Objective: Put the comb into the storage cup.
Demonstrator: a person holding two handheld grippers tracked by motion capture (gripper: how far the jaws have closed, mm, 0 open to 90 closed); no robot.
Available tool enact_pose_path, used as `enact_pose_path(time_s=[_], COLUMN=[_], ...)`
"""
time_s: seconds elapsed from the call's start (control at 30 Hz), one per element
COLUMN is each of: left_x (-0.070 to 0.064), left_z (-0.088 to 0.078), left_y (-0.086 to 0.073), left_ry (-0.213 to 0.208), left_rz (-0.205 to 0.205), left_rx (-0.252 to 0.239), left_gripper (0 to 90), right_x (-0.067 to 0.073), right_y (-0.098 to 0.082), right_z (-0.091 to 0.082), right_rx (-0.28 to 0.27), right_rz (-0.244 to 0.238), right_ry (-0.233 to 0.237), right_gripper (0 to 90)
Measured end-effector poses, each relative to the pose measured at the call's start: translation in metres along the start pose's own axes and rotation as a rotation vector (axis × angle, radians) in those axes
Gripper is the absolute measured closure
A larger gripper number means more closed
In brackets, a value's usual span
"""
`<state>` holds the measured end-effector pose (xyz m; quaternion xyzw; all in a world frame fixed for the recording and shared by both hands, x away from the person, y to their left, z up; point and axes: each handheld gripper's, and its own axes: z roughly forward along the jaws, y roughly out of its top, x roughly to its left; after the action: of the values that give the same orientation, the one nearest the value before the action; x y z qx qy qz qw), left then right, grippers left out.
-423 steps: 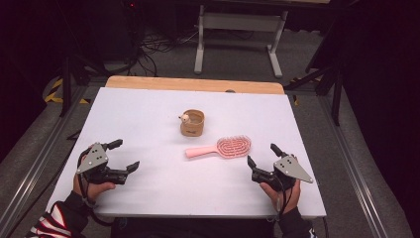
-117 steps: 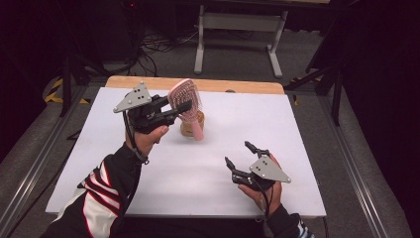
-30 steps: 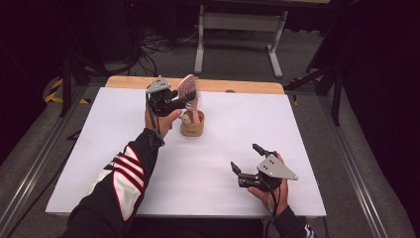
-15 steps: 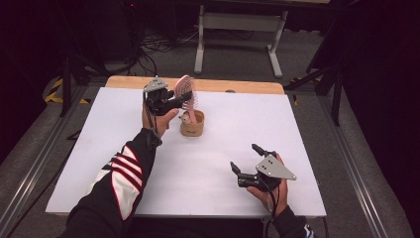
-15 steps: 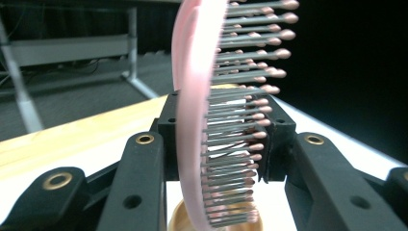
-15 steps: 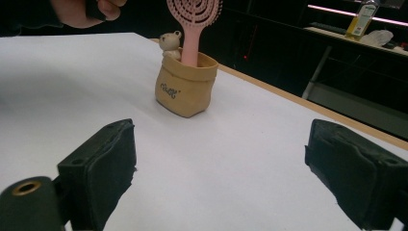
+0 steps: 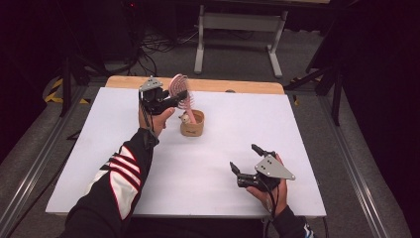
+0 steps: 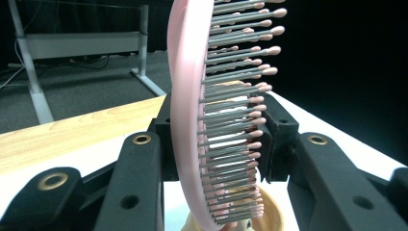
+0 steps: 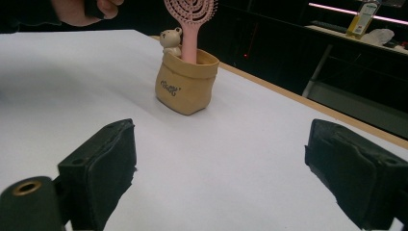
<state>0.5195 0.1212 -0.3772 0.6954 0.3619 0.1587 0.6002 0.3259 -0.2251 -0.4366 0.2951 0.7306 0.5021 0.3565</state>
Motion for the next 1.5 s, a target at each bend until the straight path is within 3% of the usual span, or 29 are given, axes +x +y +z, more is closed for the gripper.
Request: enact_pose_path(time_s=[0.53, 0.93, 1.2, 1.5], left_x=[0.015, 0.024, 0.026, 0.028], left_z=[-0.007, -0.012, -0.013, -0.017], left_y=[-0.006, -0.010, -0.009, -0.007], left_ry=[0.023, 0.030, 0.040, 0.060], left_rz=[-0.047, -0.061, -0.048, -0.036], left_rx=[-0.006, 0.005, 0.014, 0.023], left_gripper=[58.2, 56.5, 54.2, 37.7], right_x=[0.000, 0.001, 0.001, 0.002], right_y=[-0.001, -0.001, -0.001, -0.001], right_z=[0.001, 0.002, 0.002, 0.002], right_rx=[0.006, 0.014, 0.014, 0.014], right_rz=[-0.004, -0.010, -0.009, -0.014], right_ry=[-0.003, 0.000, 0.001, 0.001], right_gripper=[10.8, 10.8, 10.8, 10.8])
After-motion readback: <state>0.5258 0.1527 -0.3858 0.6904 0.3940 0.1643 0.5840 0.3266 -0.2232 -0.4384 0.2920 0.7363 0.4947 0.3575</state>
